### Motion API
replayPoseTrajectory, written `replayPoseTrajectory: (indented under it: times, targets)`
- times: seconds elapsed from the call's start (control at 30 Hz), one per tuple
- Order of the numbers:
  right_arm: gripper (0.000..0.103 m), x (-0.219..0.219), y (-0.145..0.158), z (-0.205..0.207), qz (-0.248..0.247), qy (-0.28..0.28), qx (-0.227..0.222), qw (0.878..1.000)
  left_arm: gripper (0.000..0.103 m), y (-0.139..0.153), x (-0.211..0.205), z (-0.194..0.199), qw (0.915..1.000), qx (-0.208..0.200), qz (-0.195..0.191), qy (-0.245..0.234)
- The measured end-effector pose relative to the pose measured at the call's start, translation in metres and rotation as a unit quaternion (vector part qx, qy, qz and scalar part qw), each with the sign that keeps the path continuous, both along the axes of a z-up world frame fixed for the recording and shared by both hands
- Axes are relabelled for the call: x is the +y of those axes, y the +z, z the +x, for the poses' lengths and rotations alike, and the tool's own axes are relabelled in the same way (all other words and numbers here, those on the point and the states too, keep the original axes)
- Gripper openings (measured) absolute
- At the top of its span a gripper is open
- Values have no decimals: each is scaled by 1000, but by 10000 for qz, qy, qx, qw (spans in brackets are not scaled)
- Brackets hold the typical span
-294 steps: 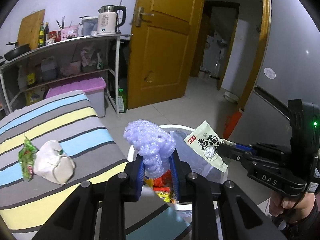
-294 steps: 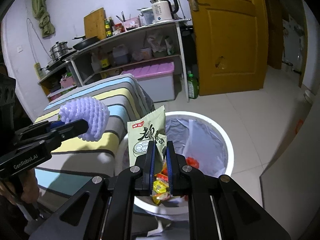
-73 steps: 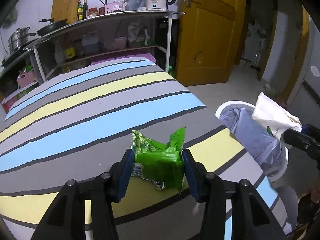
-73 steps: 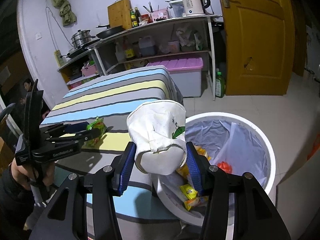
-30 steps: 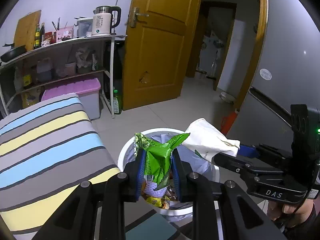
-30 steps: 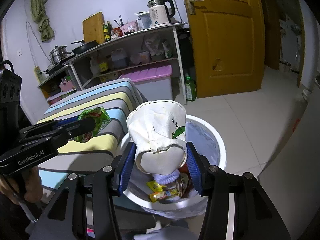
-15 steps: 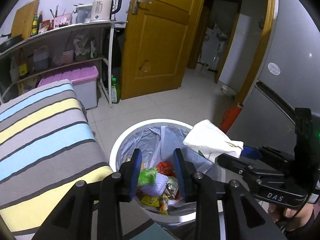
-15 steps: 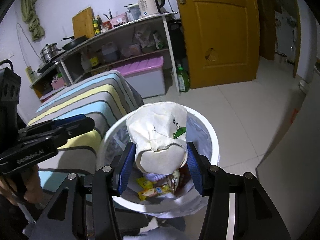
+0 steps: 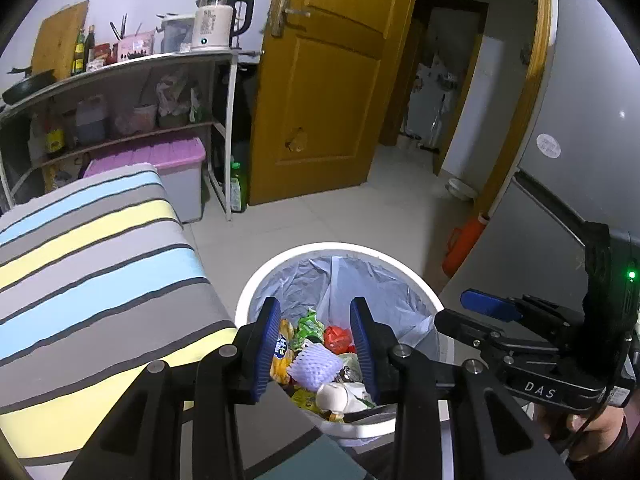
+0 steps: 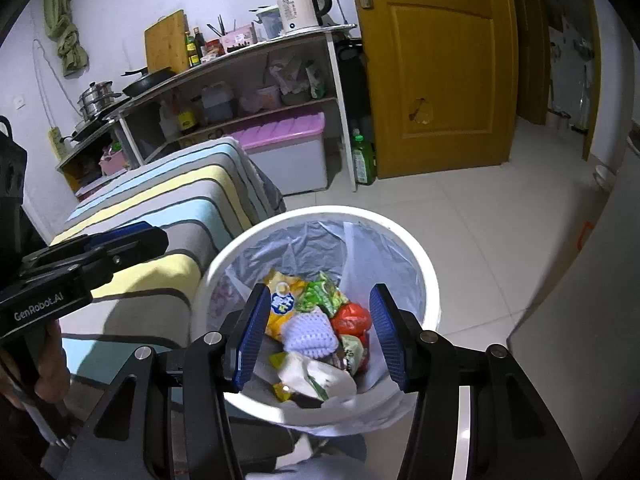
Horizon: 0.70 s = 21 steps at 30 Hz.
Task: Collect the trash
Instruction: 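Open both tools to drop the bag and green packet into the bin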
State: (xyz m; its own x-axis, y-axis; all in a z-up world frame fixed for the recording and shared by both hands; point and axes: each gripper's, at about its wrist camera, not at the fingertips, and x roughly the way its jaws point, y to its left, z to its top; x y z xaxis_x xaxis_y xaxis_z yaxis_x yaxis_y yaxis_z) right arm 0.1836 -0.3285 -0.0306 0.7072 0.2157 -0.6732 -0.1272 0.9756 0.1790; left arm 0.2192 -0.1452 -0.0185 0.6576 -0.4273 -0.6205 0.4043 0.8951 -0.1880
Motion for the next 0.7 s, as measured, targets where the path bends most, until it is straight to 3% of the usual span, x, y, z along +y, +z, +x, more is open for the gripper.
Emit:
replayPoseTrajectory:
  times: [0.47,0.7]
  targets:
    - [53,39,51,-51,-156,168,-582,9980,36,38,41,-63,9984,-488,-109,248]
    - [53,61,61,-79,-244,334,-682,9968,36,49,58,-95,9971,-598,-22,464]
